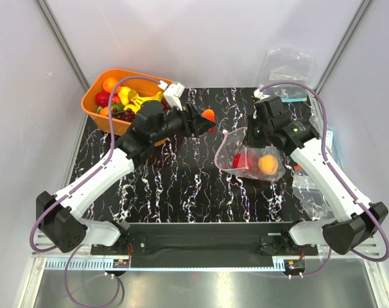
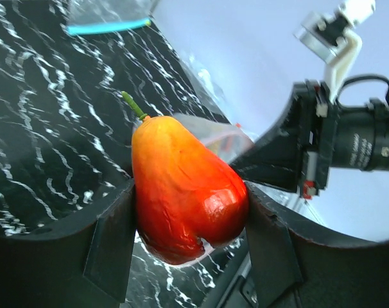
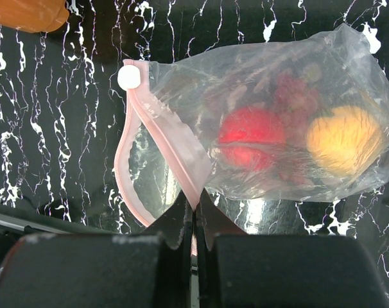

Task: Place the food in the zip-top bag and seal the zipper
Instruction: Place the fake fruit in the zipper food storage bag.

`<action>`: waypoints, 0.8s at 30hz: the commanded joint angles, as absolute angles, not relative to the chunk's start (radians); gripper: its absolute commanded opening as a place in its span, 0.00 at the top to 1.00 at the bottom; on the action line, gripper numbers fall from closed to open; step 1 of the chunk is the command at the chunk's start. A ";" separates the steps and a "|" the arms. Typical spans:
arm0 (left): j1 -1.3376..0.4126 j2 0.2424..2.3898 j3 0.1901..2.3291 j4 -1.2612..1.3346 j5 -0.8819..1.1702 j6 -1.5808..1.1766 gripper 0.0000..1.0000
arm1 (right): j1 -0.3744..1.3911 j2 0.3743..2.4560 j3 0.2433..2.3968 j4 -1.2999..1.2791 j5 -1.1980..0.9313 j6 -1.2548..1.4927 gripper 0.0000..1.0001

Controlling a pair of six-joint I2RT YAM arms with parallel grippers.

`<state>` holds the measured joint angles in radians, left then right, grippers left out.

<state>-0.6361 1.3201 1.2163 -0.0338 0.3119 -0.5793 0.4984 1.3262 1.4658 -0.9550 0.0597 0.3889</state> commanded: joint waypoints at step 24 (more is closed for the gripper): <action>-0.871 1.672 1.339 0.003 0.331 -0.589 0.41 | 0.503 1.279 1.516 -0.968 0.106 0.374 1.00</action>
<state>-0.8680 1.6550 1.2716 -0.0360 0.3386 -0.6033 0.4984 1.3186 1.4773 -0.9707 0.1070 0.3885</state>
